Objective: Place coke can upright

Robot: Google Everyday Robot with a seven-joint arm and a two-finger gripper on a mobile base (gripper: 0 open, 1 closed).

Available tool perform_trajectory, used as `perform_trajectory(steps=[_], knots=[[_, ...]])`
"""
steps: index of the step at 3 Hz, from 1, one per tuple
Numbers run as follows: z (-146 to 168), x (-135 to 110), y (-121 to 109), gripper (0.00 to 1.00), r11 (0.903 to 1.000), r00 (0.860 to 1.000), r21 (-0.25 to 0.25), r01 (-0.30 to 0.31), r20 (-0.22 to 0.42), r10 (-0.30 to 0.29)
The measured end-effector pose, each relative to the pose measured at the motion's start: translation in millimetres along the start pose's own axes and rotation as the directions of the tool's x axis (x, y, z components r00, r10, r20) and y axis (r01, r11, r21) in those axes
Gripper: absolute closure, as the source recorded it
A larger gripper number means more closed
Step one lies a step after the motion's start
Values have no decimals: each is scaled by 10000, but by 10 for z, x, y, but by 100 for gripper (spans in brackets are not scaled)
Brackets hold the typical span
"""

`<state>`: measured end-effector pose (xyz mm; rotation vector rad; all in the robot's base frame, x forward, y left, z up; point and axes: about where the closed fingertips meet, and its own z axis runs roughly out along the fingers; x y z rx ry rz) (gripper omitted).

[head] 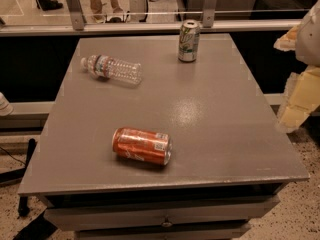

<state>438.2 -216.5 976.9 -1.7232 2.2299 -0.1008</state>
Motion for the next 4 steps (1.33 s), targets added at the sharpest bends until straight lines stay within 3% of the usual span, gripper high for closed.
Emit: perform_trajectory(steps=[1,2,4], knots=[[0,0,0,0,10000,10000,2,0,1,0],[129,-265,-11,0,9998,9987,34,181,480,-183],[483,-1245,29,0,9987,9757,-60,499,2141,-475]])
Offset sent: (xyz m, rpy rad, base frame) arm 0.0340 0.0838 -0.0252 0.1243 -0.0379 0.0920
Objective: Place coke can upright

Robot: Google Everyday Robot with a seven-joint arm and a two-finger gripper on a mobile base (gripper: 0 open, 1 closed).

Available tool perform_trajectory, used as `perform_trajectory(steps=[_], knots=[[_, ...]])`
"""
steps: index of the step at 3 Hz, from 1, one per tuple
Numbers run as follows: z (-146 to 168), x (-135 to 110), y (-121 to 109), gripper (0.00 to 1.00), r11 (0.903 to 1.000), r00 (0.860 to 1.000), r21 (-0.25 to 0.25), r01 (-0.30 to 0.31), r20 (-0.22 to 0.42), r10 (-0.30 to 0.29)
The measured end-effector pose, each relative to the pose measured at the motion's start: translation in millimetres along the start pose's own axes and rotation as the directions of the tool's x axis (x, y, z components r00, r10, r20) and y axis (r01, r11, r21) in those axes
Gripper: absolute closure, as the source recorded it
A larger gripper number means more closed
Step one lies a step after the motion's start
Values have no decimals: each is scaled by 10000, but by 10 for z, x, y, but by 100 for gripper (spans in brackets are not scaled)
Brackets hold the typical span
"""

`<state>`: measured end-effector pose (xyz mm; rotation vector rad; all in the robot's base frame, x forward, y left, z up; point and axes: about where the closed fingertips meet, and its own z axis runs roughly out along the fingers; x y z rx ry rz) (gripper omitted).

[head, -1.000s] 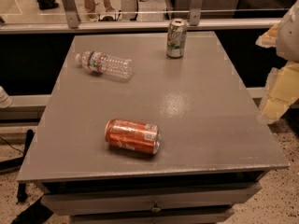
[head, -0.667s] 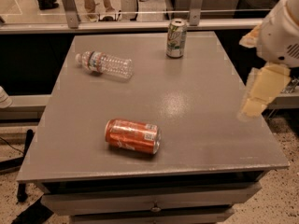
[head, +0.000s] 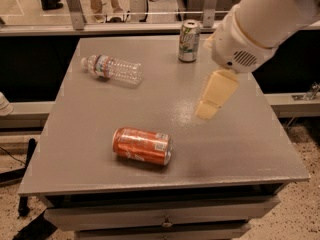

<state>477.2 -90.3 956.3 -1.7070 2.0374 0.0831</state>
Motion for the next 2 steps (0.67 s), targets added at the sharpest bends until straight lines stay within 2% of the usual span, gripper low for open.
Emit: perform_trajectory(steps=[1,2], knots=[[381,-348,135,0,9951,9981,-900,-407,420,446],[667,-550,340,0,9753,9916,-1941,-1052,543,1177]])
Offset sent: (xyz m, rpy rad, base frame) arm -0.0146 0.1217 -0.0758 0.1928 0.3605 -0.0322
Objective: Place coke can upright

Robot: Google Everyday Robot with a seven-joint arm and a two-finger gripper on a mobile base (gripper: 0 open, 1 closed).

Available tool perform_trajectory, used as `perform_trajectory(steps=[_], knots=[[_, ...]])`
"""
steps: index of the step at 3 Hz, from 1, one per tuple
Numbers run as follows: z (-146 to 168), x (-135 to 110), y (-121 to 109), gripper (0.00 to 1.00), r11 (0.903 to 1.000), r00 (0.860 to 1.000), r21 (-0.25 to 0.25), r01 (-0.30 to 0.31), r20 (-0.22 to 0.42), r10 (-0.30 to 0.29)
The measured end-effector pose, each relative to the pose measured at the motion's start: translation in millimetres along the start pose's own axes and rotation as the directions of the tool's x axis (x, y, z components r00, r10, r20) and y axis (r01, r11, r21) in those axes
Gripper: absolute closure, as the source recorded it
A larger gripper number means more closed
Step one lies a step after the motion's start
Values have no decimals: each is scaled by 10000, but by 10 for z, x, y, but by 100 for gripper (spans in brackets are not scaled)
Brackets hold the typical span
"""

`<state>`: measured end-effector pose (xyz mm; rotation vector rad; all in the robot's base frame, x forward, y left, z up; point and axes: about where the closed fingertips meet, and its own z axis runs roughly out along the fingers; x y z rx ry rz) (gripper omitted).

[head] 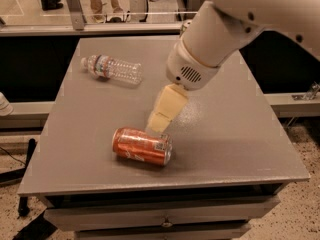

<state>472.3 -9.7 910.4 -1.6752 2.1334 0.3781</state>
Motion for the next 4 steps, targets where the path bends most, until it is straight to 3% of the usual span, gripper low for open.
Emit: perform_trajectory(steps=[1,2,4], knots=[[245,-74,175,0,9956,9984,-743,-568,12,570],[442,-112,357,0,9898,9961,-1123,-876,-3,881],[756,-206,631,0,9869,9933,-1134,-1143,22,1153]])
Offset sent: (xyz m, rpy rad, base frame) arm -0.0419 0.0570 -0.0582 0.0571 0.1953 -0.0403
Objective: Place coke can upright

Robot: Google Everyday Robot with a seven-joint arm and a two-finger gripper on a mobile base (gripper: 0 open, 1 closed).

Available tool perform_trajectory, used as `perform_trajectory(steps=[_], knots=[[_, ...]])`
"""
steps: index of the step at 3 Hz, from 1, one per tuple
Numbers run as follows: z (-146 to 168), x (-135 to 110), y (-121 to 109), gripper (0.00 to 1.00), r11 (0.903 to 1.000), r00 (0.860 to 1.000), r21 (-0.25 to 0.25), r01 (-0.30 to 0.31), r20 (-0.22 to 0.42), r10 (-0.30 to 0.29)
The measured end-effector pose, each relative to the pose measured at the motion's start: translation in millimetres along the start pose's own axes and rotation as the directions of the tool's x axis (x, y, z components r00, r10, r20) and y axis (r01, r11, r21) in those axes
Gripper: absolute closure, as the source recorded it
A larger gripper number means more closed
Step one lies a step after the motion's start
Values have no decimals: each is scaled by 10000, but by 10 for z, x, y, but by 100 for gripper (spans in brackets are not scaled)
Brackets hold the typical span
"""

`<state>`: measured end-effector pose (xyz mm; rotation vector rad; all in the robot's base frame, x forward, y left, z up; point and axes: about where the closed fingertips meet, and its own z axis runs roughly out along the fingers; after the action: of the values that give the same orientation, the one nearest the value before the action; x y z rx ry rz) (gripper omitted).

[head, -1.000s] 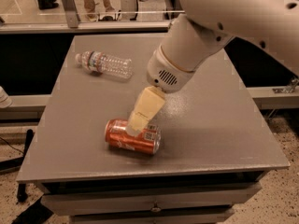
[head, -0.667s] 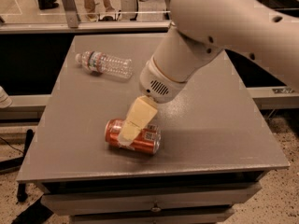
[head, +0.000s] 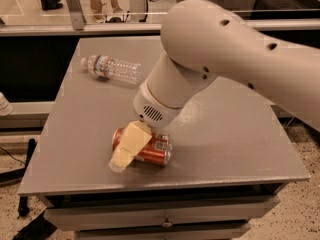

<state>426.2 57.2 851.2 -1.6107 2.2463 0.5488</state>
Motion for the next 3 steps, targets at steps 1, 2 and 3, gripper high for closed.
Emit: perform_trajectory(steps=[1,2,3], knots=[[89,-49,98,18,9993,9999,366,90,-63,-87],[99,-83,109,41,9970,9998,752,186,-120,-178],[28,-146,5,64,9924,9994,1182,354,-106,-344]])
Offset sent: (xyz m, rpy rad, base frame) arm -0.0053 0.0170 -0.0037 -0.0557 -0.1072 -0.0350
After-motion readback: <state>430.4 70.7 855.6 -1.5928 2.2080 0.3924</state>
